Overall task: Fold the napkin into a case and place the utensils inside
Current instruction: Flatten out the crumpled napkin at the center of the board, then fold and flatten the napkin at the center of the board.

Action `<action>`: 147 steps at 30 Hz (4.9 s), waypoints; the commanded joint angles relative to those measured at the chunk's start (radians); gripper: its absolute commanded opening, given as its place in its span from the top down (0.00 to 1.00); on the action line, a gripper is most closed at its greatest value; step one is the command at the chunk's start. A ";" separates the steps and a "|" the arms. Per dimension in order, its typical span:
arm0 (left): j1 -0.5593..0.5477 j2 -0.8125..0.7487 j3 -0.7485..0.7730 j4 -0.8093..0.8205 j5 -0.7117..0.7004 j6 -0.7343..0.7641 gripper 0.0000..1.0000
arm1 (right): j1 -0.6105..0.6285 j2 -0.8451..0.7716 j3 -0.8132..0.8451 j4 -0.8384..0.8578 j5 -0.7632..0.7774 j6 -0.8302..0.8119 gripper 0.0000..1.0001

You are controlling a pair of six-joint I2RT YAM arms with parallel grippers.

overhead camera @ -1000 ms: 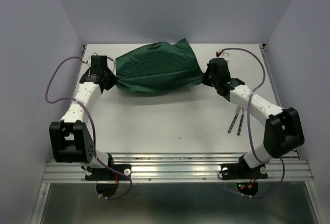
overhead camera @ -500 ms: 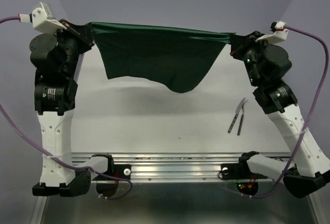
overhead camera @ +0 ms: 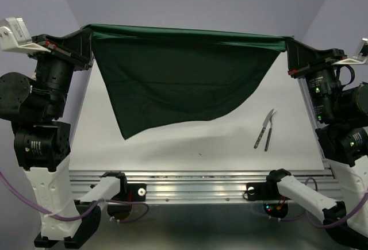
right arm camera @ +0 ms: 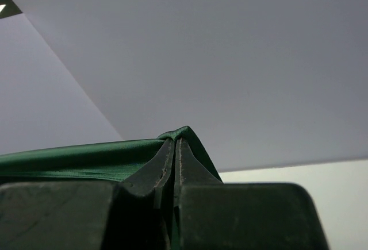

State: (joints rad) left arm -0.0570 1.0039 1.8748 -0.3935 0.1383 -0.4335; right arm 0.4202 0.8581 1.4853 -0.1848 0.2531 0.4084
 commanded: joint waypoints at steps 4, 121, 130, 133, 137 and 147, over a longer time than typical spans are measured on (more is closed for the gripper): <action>0.019 -0.036 0.012 0.036 -0.104 0.058 1.00 | -0.017 -0.041 -0.002 -0.015 0.132 -0.031 0.99; 0.031 0.490 -0.867 0.061 0.046 -0.027 1.00 | -0.173 0.492 -0.729 0.028 -0.160 0.161 0.99; 0.031 0.456 -0.904 0.059 0.064 -0.027 1.00 | -0.173 0.473 -0.732 0.015 -0.124 0.150 0.99; 0.031 0.469 -0.945 0.077 0.090 -0.036 1.00 | -0.173 0.479 -0.750 0.015 -0.124 0.153 0.99; 0.029 0.478 -0.991 0.104 0.118 -0.044 1.00 | -0.173 0.481 -0.778 0.013 -0.117 0.156 0.99; 0.029 0.518 -0.997 0.085 0.129 -0.025 0.18 | -0.173 0.483 -0.800 0.010 -0.095 0.164 0.40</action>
State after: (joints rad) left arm -0.0307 1.5364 0.8700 -0.3080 0.2485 -0.4759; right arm 0.2436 1.3537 0.6830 -0.1814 0.1211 0.5720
